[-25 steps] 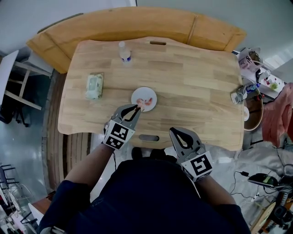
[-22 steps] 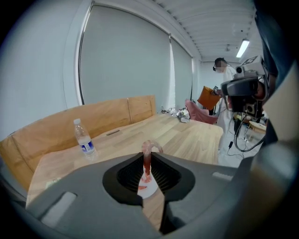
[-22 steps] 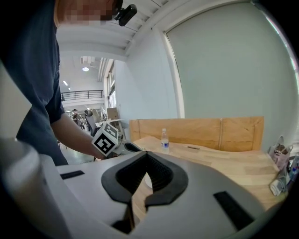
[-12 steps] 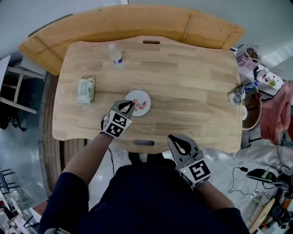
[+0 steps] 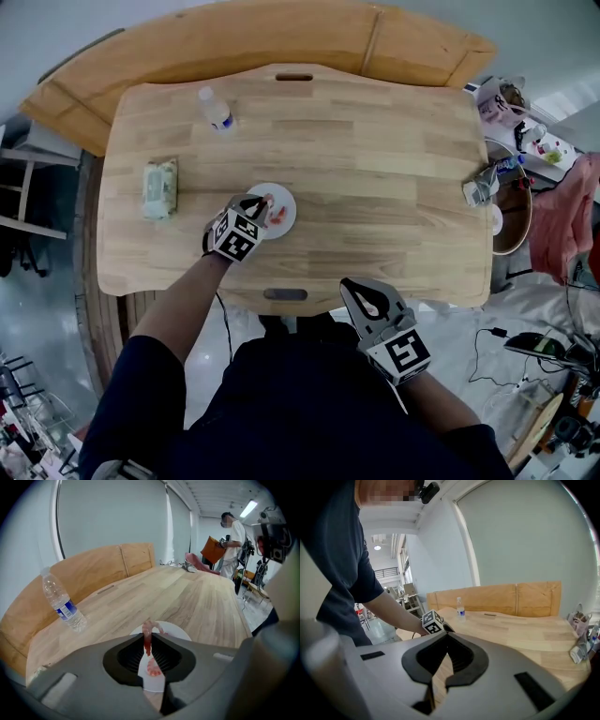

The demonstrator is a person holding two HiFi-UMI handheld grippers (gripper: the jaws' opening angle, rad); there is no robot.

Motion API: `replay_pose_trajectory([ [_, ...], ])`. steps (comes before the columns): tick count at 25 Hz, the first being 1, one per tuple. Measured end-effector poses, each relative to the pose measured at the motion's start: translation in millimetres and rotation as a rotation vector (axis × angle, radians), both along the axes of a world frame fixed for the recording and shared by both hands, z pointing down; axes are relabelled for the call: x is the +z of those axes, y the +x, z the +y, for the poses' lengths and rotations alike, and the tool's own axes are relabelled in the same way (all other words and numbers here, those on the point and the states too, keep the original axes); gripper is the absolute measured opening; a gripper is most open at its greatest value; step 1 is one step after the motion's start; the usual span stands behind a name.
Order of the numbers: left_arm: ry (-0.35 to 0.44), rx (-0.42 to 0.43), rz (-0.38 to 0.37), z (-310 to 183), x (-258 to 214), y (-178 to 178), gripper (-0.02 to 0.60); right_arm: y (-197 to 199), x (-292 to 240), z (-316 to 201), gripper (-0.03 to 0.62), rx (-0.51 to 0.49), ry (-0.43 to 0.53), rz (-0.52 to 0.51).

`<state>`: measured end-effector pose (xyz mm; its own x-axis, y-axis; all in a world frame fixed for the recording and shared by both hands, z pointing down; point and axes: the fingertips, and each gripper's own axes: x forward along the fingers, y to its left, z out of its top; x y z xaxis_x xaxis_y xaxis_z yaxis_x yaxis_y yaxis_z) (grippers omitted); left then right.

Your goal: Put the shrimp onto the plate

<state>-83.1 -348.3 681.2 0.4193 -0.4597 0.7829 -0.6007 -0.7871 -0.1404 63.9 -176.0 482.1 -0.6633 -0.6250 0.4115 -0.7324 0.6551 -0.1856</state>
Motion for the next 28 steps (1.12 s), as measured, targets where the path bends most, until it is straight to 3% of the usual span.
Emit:
replay_pose_trajectory([
  [15, -0.095, 0.06, -0.138, -12.2, 50.9, -1.5, 0.055, 13.9, 8.3, -6.9, 0.01, 0.0, -0.021, -0.007],
  [28, -0.12, 0.077, -0.146, -13.7, 57.8, -1.8, 0.055, 17.9, 11.2, -4.3, 0.011, 0.0, -0.012, 0.006],
])
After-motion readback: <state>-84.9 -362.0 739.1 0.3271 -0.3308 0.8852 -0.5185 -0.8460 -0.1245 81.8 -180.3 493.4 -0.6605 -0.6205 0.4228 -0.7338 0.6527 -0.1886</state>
